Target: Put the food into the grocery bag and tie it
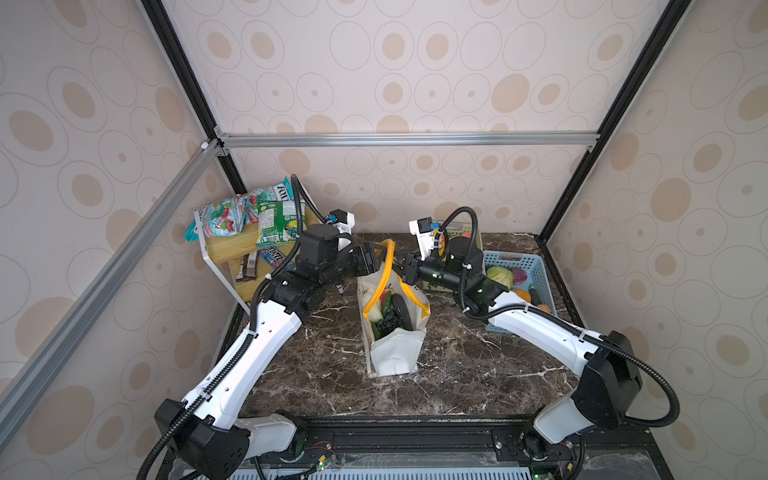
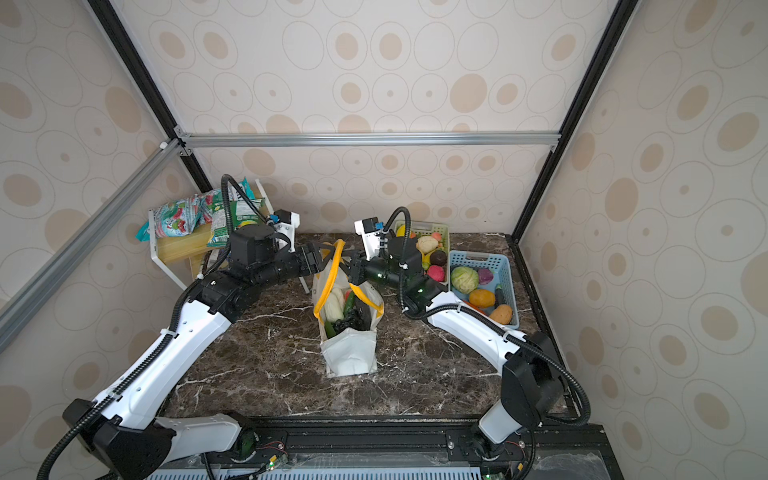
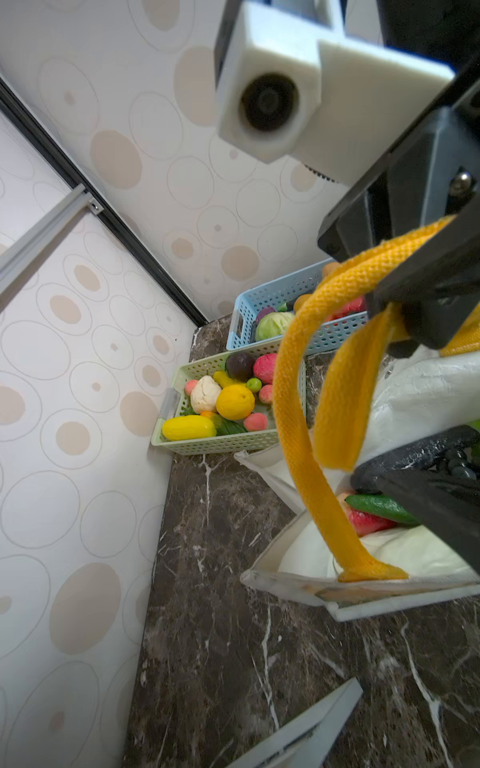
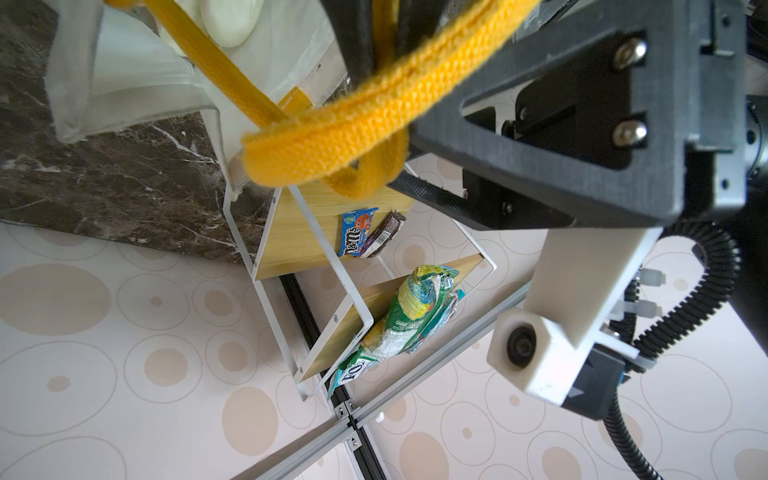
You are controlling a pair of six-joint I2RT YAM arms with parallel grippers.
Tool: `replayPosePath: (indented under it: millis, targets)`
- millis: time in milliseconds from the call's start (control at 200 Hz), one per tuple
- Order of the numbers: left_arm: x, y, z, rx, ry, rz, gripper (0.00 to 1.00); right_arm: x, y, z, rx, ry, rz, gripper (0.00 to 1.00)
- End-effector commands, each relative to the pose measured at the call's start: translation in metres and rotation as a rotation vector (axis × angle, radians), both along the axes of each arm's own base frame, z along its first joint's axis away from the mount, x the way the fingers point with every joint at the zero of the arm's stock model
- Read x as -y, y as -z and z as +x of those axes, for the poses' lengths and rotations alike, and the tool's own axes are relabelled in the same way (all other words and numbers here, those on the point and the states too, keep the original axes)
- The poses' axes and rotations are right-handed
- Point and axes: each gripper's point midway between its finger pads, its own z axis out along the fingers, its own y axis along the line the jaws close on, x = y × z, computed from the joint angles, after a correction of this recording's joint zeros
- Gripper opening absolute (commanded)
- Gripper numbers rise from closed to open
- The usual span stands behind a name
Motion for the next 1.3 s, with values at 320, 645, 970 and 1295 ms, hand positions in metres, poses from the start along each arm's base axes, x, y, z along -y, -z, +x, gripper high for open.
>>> replayPosePath:
  millis: [320,645,970,1295]
  targets:
    - [0.012,-0.008,0.0,0.005,0.032,-0.12,0.52,-0.018,-0.01,-0.03,0.084,-0.149,0.039,0.11]
    - [0.011,-0.014,-0.003,0.022,0.04,-0.123,0.09,-0.022,-0.003,-0.046,0.091,-0.211,-0.025,0.27]
    - [0.012,-0.025,-0.008,0.039,0.063,-0.149,0.01,0.036,0.017,-0.023,0.025,-0.091,-0.109,0.51]
    - [0.01,-0.032,-0.012,0.05,0.063,-0.15,0.0,0.059,0.034,-0.018,0.051,-0.077,-0.167,0.56]
